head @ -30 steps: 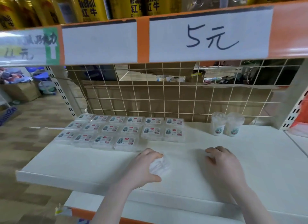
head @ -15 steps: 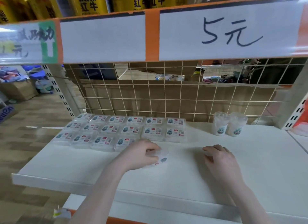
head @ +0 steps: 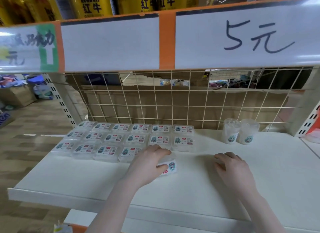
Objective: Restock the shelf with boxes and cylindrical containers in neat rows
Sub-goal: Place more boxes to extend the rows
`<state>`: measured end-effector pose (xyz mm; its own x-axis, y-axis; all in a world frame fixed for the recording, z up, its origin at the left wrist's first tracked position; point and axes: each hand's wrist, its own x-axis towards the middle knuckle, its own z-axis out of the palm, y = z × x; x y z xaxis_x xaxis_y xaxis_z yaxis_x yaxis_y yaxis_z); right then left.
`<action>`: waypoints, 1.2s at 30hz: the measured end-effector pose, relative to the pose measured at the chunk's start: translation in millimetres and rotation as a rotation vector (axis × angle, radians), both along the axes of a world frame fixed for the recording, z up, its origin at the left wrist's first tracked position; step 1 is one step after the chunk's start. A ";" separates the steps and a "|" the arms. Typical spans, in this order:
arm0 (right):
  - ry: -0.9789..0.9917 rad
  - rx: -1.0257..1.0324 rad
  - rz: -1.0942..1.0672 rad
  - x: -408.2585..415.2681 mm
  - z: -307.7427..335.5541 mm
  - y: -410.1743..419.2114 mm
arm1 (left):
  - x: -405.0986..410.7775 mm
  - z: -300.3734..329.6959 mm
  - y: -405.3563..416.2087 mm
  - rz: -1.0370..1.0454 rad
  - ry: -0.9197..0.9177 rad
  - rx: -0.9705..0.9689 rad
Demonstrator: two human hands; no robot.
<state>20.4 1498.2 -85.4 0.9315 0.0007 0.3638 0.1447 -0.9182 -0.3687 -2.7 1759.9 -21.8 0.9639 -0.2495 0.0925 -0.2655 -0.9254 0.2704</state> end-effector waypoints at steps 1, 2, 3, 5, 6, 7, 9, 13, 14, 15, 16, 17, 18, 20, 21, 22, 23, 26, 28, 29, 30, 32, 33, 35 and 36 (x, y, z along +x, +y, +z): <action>0.004 0.000 -0.001 0.5 0.0 0.1 | 0.3 -0.4 -0.9 0.000 -0.003 0.003; 0.011 0.001 -0.004 1.0 0.1 0.2 | 0.7 -0.7 -1.3 0.001 -0.005 0.006; 0.018 0.003 -0.006 1.3 0.3 0.0 | 0.8 -0.3 -1.9 0.001 -0.004 0.008; 0.020 0.006 -0.005 1.7 0.6 0.2 | 1.4 0.4 -2.1 0.002 -0.001 0.014; 0.016 0.006 -0.001 1.7 0.5 0.3 | 2.0 0.9 -2.4 0.004 0.003 0.019; 0.012 0.003 0.005 1.4 0.5 0.4 | 2.1 2.1 -2.9 0.008 0.010 0.024; 0.010 -0.011 0.012 1.0 0.9 0.5 | 3.3 5.9 -5.2 0.000 0.022 0.039; 0.020 -0.020 0.008 -0.3 2.8 -0.4 | 7.4 14.7 -14.9 -0.038 0.083 0.071; 0.024 -0.019 0.008 -0.7 3.3 -0.5 | 8.6 16.3 -17.1 -0.043 0.107 0.068; 0.030 -0.019 0.009 -1.1 3.7 -0.6 | 9.5 17.6 -19.1 -0.048 0.131 0.060; 0.037 -0.021 0.011 -1.3 4.0 -0.7 | 10.3 18.7 -20.5 -0.052 0.154 0.050; 0.044 -0.025 0.012 -1.5 4.4 -0.9 | 10.6 20.2 -21.6 -0.056 0.170 0.042; 0.050 -0.029 0.011 -1.5 4.7 -1.2 | 10.9 21.5 -22.0 -0.051 0.179 0.032; 0.062 -0.031 0.008 -1.8 5.5 -2.4 | 11.5 24.5 -20.1 -0.021 0.161 -0.017; 0.068 -0.033 0.007 -2.0 6.1 -2.8 | 11.5 25.6 -17.7 0.002 0.140 -0.056; 0.073 -0.035 0.005 -2.0 6.5 -3.1 | 11.3 26.4 -14.8 0.029 0.114 -0.097; 0.079 -0.038 0.004 -1.9 6.9 -3.1 | 10.7 26.5 -11.4 0.061 0.088 -0.140; 0.094 -0.047 0.010 -1.2 7.8 -1.9 | 7.1 24.3 -2.1 0.155 0.039 -0.259; 0.101 -0.044 0.013 -0.7 8.3 -1.0 | 2.2 21.5 2.3 0.189 0.033 -0.294; 0.103 -0.040 0.016 -0.5 8.6 -0.2 | -1.2 19.6 5.2 0.198 0.035 -0.303; 0.103 -0.036 0.019 -0.1 8.8 0.6 | -4.7 17.4 8.4 0.210 0.044 -0.316; 0.100 -0.029 0.024 1.2 8.6 2.4 | -11.4 13.2 16.5 0.251 0.074 -0.358; 0.099 -0.027 0.026 1.9 8.2 3.1 | -14.1 11.6 20.8 0.273 0.088 -0.377; 0.098 -0.032 0.032 3.6 7.7 4.8 | -16.9 8.0 30.8 0.306 0.097 -0.394; 0.099 -0.038 0.035 4.3 7.4 5.7 | -17.5 6.4 36.0 0.320 0.094 -0.398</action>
<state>24.7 1503.9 -78.0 0.9620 0.0456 0.2690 0.1413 -0.9267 -0.3481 -20.2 1795.9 -15.4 0.9950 0.0956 0.0301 0.0557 -0.7771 0.6269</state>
